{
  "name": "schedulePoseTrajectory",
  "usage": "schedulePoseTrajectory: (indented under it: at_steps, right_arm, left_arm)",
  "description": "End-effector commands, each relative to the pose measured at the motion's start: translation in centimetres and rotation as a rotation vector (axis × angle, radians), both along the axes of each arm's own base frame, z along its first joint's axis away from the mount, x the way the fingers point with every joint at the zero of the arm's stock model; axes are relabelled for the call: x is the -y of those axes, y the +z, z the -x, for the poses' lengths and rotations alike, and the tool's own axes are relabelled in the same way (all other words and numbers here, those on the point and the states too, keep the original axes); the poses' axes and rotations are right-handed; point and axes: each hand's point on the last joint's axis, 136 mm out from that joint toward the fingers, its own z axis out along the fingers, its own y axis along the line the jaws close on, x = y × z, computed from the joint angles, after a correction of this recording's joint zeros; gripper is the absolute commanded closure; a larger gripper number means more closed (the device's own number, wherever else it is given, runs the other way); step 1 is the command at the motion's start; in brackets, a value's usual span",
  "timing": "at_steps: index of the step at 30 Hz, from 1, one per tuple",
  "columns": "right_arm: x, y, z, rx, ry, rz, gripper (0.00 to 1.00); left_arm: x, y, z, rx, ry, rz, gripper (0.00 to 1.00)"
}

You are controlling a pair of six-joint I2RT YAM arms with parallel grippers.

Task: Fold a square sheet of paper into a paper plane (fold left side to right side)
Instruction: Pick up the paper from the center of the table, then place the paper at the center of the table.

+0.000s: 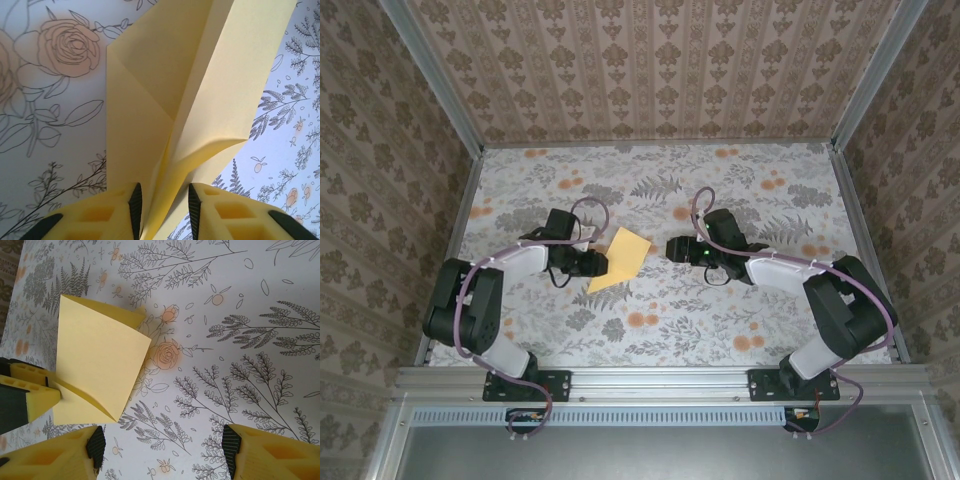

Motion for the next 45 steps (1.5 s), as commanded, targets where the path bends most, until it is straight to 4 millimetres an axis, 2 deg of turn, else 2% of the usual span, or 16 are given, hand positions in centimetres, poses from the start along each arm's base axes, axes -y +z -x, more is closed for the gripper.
schedulePoseTrajectory:
  at_steps: [1,5,11,13,15,19,22,25,29,32,38,45]
  right_arm:
    - [0.4,0.5,0.6,0.013,0.021,-0.006,0.34]
    - [0.8,0.5,0.7,0.015,0.017,-0.009,0.34]
    - [1.6,0.7,0.7,0.008,0.005,-0.038,0.33]
    - [2.2,1.1,0.7,0.008,0.0,-0.07,0.31]
    - [2.9,1.8,0.7,0.013,0.003,-0.111,0.25]
    - [3.8,3.2,0.8,0.03,0.049,-0.205,0.17]
    - [4.1,4.4,0.5,0.07,0.1,-0.278,0.17]
    - [3.2,6.1,0.1,0.132,0.189,-0.356,0.17]
    - [1.7,8.3,-0.9,0.195,0.293,-0.443,0.2]
    - [1.0,8.9,-1.6,0.206,0.333,-0.489,0.22]
    - [0.3,8.9,-1.7,0.191,0.371,-0.538,0.33]
    - [0.4,8.6,-1.6,0.175,0.369,-0.531,0.54]
  left_arm:
    - [1.2,0.4,-0.5,0.016,-0.039,0.035,0.68]
    - [1.8,0.4,-0.6,0.02,-0.058,0.044,0.73]
    - [2.6,1.5,-0.5,0.032,-0.077,0.081,0.91]
    - [3.1,2.6,-0.4,0.045,-0.083,0.115,0.94]
    - [3.7,4.1,-0.4,0.056,-0.078,0.168,0.95]
    - [6.1,8.0,0.3,0.075,-0.101,0.337,0.96]
    - [7.8,10.2,1.2,0.086,-0.129,0.419,0.96]
    - [9.4,12.1,2.2,0.086,-0.161,0.496,0.96]
    - [10.7,13.3,3.2,0.077,-0.181,0.555,0.96]
    - [11.4,13.5,3.8,0.07,-0.191,0.569,0.97]
    - [12.2,13.0,4.1,0.06,-0.187,0.576,0.97]
    - [12.3,12.4,4.0,0.046,-0.178,0.566,0.98]
